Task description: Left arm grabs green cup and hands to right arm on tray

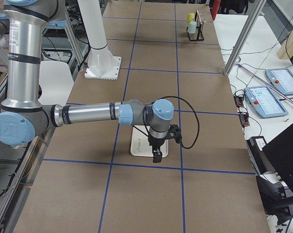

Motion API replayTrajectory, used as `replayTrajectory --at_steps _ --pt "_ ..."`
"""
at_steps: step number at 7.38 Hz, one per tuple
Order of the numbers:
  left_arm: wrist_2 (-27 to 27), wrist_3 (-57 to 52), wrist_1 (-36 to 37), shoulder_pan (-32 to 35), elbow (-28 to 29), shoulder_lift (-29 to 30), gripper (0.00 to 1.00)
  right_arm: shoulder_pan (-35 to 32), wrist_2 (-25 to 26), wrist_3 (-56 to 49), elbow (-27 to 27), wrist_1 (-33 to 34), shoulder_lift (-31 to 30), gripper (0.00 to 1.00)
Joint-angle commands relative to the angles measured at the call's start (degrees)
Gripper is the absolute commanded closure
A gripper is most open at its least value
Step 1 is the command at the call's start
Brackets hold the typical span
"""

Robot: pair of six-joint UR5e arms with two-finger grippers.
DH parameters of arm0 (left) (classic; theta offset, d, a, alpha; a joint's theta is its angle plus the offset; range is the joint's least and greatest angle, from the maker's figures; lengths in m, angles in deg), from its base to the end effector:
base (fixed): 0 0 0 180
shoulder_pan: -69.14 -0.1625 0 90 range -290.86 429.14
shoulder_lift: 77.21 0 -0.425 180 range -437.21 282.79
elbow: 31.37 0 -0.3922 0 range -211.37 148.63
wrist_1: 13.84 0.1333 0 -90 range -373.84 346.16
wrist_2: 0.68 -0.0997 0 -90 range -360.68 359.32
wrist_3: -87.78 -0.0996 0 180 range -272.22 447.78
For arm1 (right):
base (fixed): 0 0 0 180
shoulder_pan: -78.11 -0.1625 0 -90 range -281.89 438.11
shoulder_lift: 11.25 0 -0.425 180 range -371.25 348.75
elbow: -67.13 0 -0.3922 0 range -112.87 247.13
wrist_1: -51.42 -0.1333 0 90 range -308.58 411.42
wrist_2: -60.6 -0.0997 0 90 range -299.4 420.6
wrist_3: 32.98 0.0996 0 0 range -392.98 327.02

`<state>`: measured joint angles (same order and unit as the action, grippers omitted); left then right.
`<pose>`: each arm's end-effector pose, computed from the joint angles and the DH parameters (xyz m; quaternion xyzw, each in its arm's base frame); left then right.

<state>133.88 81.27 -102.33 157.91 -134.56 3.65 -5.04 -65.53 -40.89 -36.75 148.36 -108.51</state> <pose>-0.0542 -0.4277 0.6209 0.0379 0.3777 0.0708 0.9224 0.0221 -0.4409 0.6199 0.0002 -0.3101 -0.1213 0.9429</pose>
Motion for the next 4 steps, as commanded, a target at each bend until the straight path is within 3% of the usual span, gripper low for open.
replayTrajectory --at_steps 1,4 --pt "-0.4 -0.3 -0.7 0.0 0.0 0.4 0.00 -0.1 0.0 0.0 -0.3 -0.1 0.1 0.00" --pt "-0.4 0.1 -4.3 -0.1 0.4 0.3 0.00 0.0 0.0 -0.1 -1.8 -0.1 0.1 0.00"
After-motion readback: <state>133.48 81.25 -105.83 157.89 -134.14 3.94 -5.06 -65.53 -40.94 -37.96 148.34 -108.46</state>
